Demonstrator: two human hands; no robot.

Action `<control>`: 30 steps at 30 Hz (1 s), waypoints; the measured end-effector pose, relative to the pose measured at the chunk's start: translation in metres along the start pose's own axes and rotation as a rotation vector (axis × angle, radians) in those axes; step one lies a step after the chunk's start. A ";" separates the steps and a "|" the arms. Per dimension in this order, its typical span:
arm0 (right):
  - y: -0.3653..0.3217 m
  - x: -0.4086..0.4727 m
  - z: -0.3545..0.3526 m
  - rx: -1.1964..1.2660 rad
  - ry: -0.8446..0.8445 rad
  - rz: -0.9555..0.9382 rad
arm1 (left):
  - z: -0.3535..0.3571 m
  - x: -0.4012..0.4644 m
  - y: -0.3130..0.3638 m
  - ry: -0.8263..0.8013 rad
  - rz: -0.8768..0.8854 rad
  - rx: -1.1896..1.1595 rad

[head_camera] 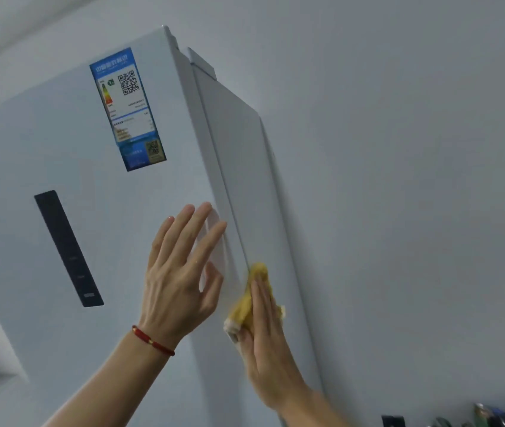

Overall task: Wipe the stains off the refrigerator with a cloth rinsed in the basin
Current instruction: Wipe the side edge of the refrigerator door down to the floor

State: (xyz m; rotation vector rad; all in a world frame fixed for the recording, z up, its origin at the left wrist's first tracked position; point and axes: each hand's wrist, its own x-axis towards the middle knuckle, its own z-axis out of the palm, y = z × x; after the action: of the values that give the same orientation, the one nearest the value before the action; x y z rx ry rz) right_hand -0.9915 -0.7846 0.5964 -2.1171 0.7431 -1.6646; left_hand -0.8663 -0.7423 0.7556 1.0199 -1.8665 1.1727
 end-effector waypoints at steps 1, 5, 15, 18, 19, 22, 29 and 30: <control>-0.013 0.019 -0.005 0.019 0.011 -0.015 | 0.000 -0.003 0.000 0.008 0.019 -0.008; -0.043 0.083 -0.010 0.003 0.117 -0.041 | 0.001 -0.010 0.004 0.061 0.190 -0.004; 0.070 -0.153 0.062 0.088 0.086 0.429 | 0.028 -0.085 0.034 -0.292 0.381 0.038; 0.101 -0.225 0.073 0.133 0.012 0.654 | 0.031 -0.112 0.049 -0.379 0.385 0.033; 0.101 -0.237 0.073 0.163 -0.014 0.726 | 0.030 -0.121 0.054 -0.398 0.368 0.017; 0.076 -0.219 0.070 0.210 0.024 0.730 | 0.023 -0.150 0.065 -0.425 0.246 -0.045; 0.051 -0.120 0.059 0.108 0.146 0.364 | 0.032 -0.202 0.073 -0.493 -0.031 -0.099; 0.060 -0.132 0.060 0.114 0.130 0.383 | 0.035 -0.206 0.079 -0.495 -0.047 -0.118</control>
State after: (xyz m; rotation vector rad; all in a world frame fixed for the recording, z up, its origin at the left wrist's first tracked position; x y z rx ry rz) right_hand -0.9673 -0.7577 0.4439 -1.6735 0.9953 -1.5984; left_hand -0.8493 -0.7011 0.5364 1.3671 -2.2412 0.8169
